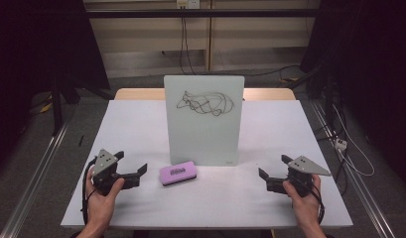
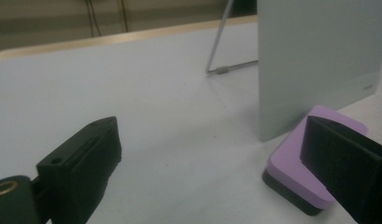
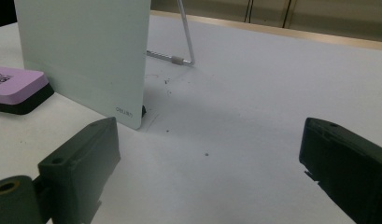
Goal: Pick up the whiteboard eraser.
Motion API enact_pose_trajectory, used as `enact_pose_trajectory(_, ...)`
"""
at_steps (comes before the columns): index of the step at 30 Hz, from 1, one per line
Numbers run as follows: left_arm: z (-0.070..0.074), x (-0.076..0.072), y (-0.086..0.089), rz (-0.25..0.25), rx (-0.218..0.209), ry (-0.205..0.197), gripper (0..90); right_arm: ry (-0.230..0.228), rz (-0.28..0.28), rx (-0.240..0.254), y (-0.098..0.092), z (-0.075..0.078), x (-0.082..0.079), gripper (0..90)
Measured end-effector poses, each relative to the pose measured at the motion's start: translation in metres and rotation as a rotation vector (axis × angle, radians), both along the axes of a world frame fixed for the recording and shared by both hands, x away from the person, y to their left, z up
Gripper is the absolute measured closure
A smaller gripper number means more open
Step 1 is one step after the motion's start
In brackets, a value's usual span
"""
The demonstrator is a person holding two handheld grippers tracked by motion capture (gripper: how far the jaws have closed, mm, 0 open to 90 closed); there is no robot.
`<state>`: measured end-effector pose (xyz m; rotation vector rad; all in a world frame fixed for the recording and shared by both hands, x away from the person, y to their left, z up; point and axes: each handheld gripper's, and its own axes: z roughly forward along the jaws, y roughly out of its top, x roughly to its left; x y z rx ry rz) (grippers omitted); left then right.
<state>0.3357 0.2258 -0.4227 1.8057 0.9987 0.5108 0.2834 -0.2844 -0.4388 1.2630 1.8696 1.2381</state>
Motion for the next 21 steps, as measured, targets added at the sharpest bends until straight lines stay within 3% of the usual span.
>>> enact_pose_trajectory(3, 0.000, 0.000, -0.001, 0.011, 0.028, -0.017, 5.9, 0.009, 0.012, 0.025, 0.000, 0.000, 0.000, 4.8)
enact_pose_trajectory(10, 0.004, 0.001, -0.005, -0.027, 0.014, -0.024, 8.2, 0.025, 0.033, 0.017, 0.002, 0.000, 0.000, 5.1)
enact_pose_trajectory(21, 0.003, 0.007, -0.015, -0.162, 0.029, 0.023, 12.3, 0.032, 0.080, 0.008, 0.007, -0.002, 0.003, 5.8)
